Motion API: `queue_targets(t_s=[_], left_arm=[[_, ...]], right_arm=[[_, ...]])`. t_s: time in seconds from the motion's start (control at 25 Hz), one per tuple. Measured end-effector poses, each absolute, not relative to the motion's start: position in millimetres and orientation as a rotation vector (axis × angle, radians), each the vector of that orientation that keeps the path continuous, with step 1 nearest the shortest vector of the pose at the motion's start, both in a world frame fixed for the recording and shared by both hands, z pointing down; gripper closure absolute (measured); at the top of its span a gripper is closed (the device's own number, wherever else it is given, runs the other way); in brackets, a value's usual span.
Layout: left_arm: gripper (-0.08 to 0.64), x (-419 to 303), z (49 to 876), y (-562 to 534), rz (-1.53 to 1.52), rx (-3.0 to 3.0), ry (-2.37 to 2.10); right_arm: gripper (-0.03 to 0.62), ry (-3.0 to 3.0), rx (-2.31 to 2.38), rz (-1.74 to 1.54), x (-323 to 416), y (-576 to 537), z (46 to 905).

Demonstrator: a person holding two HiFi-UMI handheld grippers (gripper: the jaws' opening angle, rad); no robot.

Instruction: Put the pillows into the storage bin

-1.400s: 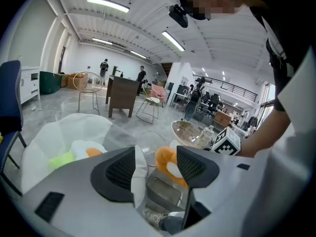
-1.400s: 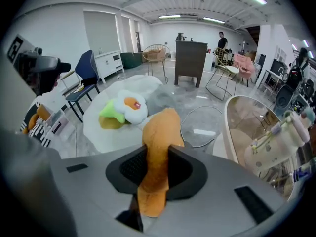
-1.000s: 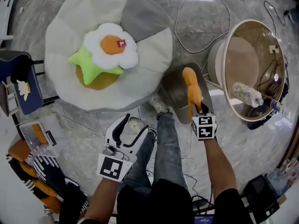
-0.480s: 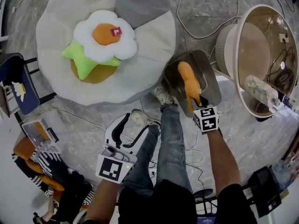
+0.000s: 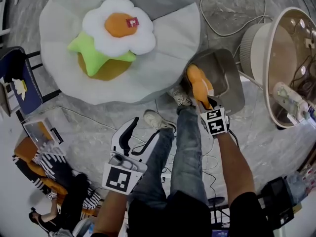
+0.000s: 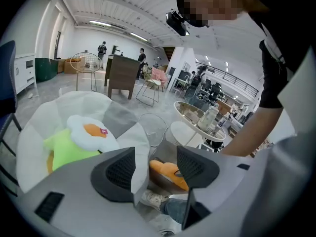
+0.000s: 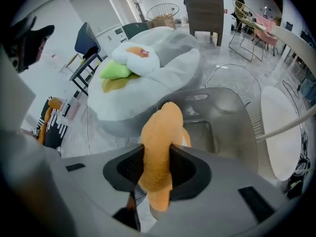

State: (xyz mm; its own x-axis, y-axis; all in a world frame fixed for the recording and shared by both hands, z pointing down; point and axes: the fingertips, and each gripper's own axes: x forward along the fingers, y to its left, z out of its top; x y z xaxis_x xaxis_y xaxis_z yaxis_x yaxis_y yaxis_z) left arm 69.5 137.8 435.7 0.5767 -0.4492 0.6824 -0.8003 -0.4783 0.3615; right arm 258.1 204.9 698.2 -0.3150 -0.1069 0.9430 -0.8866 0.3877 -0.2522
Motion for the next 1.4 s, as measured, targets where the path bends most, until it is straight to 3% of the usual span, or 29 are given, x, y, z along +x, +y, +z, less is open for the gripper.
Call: queue_targets(t_s=[0.56, 0.92, 1.4], left_arm=[[0.282, 43.8, 433.0, 139.5, 0.614, 2.102, -1.044], [0.282, 35.3, 397.1, 118.8, 0.54, 2.151, -1.127], [0.285, -20.3, 312.3, 87.9, 0.437, 2.24, -1.375]], right_arm=[[0.333, -1.667, 0.92, 0.953, 257.9, 195.2, 686.5], [0.336, -1.785, 0.987, 0.867, 243.2, 149.6, 610.0], [0.376, -2.15, 1.146, 0.605, 174.0, 44.8, 429.6]])
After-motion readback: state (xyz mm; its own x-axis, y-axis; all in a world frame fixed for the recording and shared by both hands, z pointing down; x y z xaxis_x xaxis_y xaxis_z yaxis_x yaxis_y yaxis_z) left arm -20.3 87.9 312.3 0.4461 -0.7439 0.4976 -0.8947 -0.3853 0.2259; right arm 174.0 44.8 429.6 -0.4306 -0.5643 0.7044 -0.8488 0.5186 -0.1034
